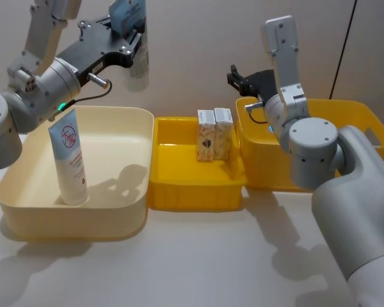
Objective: Bimanual collaborative sorting of washing and personal care products
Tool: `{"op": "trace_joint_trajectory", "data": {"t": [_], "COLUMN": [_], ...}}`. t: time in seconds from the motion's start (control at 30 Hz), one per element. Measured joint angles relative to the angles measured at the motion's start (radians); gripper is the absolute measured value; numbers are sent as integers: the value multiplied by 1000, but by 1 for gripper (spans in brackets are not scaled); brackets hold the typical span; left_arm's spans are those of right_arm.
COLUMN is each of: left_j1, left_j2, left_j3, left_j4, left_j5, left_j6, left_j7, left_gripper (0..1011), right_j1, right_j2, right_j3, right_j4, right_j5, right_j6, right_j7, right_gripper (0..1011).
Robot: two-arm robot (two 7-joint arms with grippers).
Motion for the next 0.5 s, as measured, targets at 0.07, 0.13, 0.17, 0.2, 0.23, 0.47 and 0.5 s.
{"op": "trace_joint_trajectory", "data": {"t": [0.07, 0.13, 0.17, 0.2, 0.23, 0.47, 0.5], "left_j1": [0, 1, 2, 2, 4, 8, 8], "left_j2": [-1, -3, -3, -3, -4, -7, -9], "left_j3": [0, -1, -1, -1, -1, -2, -2], "left_j4": [1, 2, 1, 1, 1, 2, 5], "left_j5": [-1, -3, -4, -4, -5, -9, -9], "left_j6": [0, 2, 3, 4, 7, 15, 15], "left_j7": [-2, -3, -3, -3, -4, -4, -5], "left_gripper": [262, 262, 261, 261, 262, 262, 262], "right_j1": [-2, -5, -6, -6, -9, -19, -20], "right_j2": [-1, -4, -4, -5, -6, -4, -3], "right_j3": [-1, -2, -2, -3, -3, -6, -7], "right_j4": [-3, -7, -9, -10, -15, -38, -41], "right_j5": [0, 0, 0, 0, 1, 15, 16], "right_j6": [-3, -3, -3, -3, -3, 10, 12], "right_j7": [8, 13, 16, 19, 25, 86, 92], "right_gripper": [1001, 1001, 1001, 1001, 1001, 1001, 1001]}}
